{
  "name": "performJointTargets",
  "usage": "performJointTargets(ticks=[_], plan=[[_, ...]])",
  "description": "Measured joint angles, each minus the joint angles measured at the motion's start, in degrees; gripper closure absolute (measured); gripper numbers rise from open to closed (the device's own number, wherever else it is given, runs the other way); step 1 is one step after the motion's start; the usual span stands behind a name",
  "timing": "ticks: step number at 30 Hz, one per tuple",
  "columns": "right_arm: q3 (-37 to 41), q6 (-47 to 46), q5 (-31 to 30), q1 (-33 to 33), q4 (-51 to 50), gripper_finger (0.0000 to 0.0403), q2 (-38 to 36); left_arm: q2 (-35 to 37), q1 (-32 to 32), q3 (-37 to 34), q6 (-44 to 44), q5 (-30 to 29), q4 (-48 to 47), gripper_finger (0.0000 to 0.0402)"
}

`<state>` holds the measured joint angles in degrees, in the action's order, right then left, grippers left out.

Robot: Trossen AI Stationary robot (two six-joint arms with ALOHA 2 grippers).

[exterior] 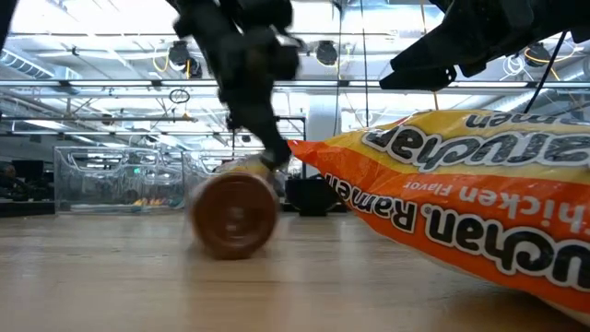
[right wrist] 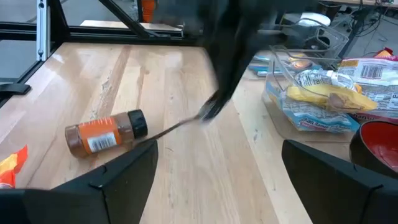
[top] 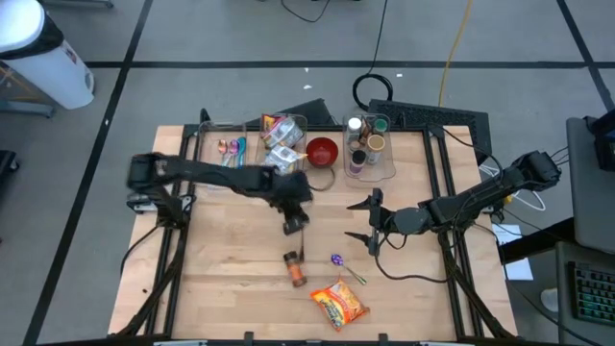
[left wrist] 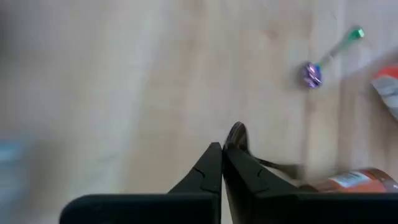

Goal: Pick & Place Food Item
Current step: Put the black spoon into the left transparent bin

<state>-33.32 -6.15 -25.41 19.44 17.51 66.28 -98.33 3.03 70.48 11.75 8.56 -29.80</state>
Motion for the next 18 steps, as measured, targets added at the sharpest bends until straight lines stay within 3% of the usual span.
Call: performJointTargets(ticks=[10,18], plan=[[0.00,0.63,0.00,0.00,-0.49,0.0069,0.00,25.51,0.57,0.00,0.54,-20.93,-19.55,0.0400],[0.00,0.40,0.00,0.00,-0.05,0.0069,0.00,35.68,7.79,3.88,1.87,-26.05,-35.25,0.0400]])
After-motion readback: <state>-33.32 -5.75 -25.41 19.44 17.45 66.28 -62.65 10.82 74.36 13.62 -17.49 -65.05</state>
